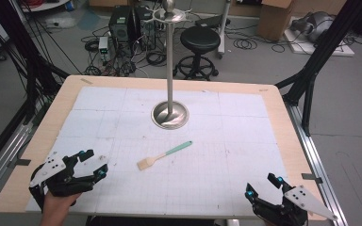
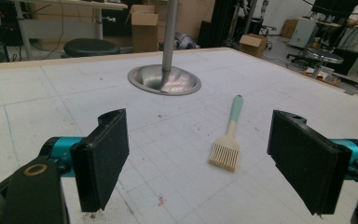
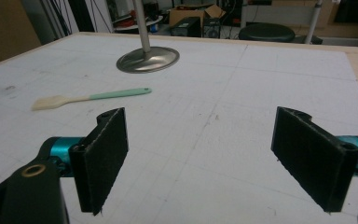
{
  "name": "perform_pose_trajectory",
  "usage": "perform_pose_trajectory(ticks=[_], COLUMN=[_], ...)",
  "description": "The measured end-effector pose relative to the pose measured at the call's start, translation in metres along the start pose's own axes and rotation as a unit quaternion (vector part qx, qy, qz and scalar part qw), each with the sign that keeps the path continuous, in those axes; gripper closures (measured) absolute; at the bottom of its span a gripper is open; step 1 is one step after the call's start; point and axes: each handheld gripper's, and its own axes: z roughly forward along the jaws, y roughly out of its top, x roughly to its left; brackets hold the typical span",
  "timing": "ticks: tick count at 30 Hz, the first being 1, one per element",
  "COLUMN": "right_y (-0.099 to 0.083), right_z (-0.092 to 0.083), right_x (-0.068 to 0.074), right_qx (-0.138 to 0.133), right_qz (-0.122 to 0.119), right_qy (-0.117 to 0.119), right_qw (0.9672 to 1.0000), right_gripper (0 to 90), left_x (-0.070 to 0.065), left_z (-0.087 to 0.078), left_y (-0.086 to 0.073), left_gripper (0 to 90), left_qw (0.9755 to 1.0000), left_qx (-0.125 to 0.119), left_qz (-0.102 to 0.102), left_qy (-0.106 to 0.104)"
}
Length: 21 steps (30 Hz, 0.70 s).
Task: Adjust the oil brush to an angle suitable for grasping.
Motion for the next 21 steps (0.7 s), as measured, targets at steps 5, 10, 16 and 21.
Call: perform_pose_trajectory(ticks=[5,10,16,21], right_y=[0.000,-0.001,-0.001,0.000], right_z=[0.001,0.001,-0.001,0.001], right_x=[0.001,0.001,0.001,0.004], right_qx=[0.000,0.003,0.005,0.004], right_qz=[-0.003,-0.002,0.002,-0.001], right_qy=[0.005,0.005,0.005,0.007], right_qw=[1.0000,1.0000,1.0000,1.0000], right_gripper=[17.6,17.5,17.5,17.6], left_x=[0.000,-0.001,-0.003,-0.005], left_z=[0.001,0.006,0.017,0.026], left_y=[0.001,0.006,0.014,0.023], left_gripper=[21.0,21.0,21.0,21.0], left_qw=[1.0000,1.0000,0.9998,0.9997], left_qx=[-0.002,-0.003,0.004,-0.001], left_qz=[-0.003,-0.003,0.002,-0.004], left_qy=[-0.001,-0.005,-0.017,-0.026])
